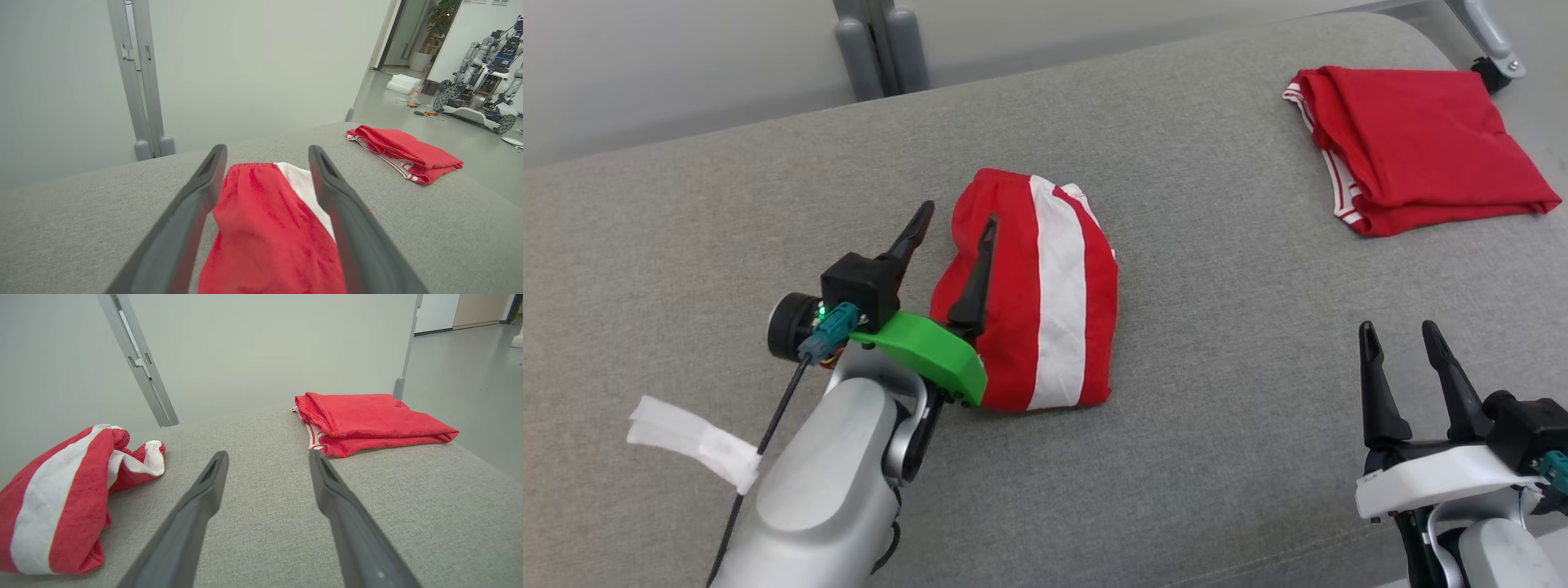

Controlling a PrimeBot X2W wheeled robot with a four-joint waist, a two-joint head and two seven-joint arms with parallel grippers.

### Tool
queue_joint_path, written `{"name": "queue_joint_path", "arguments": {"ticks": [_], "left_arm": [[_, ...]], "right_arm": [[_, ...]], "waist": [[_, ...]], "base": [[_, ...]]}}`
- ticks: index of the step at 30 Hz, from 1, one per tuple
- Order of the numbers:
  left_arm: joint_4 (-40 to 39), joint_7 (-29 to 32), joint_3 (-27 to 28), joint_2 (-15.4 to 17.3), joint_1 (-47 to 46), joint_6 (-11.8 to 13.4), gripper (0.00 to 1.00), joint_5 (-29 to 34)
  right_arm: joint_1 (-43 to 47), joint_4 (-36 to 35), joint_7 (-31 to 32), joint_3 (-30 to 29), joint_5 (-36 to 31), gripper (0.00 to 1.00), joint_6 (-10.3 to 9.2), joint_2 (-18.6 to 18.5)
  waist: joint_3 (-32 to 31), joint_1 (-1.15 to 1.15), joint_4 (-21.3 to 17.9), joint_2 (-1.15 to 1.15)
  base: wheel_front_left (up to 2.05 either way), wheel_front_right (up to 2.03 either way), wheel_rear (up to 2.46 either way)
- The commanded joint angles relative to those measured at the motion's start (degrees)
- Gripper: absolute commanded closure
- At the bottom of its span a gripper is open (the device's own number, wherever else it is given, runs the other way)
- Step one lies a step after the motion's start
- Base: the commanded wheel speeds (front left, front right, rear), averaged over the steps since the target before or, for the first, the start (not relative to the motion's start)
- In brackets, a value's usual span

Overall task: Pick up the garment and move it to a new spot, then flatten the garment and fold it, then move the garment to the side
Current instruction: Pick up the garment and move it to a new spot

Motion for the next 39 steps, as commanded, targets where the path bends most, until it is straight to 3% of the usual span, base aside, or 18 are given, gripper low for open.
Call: {"name": "queue_joint_path", "arguments": {"ticks": [1,9,15,25,39], "left_arm": [[-0.6,-0.4,0.7,1.3,1.6,0.6,0.0,1.0],[-9.7,-0.4,9.2,6.1,9.7,2.9,0.0,3.0],[-15.4,-0.4,15.3,8.0,18.6,2.5,0.0,4.7],[-21.5,-0.4,24.4,6.3,31.1,0.8,0.0,7.6],[-22.7,-0.4,30.0,1.9,34.8,-4.2,0.0,12.4]], "right_arm": [[0.9,-0.1,-0.2,0.0,-0.4,0.0,-0.08,-0.3],[2.1,-0.3,-0.2,0.5,-0.7,0.0,-0.08,-0.8],[2.7,-0.3,-0.2,1.2,-0.9,0.0,-0.08,-1.1],[3.8,-0.5,-0.2,1.8,-1.0,0.0,-0.08,-1.1],[4.8,0.1,-0.2,2.8,-0.4,0.0,-0.09,-0.8]], "waist": [[-1.9,0.0,2.4,0.0],[-4.3,0.0,6.2,0.0],[-6.0,0.0,8.3,0.0],[-7.4,0.0,10.1,0.0],[-7.9,0.0,10.8,0.0]], "base": [[0.0,0.0,0.0],[0.0,0.0,0.0],[0.0,0.0,0.0],[0.0,0.0,0.0],[0.0,0.0,0.0]]}}
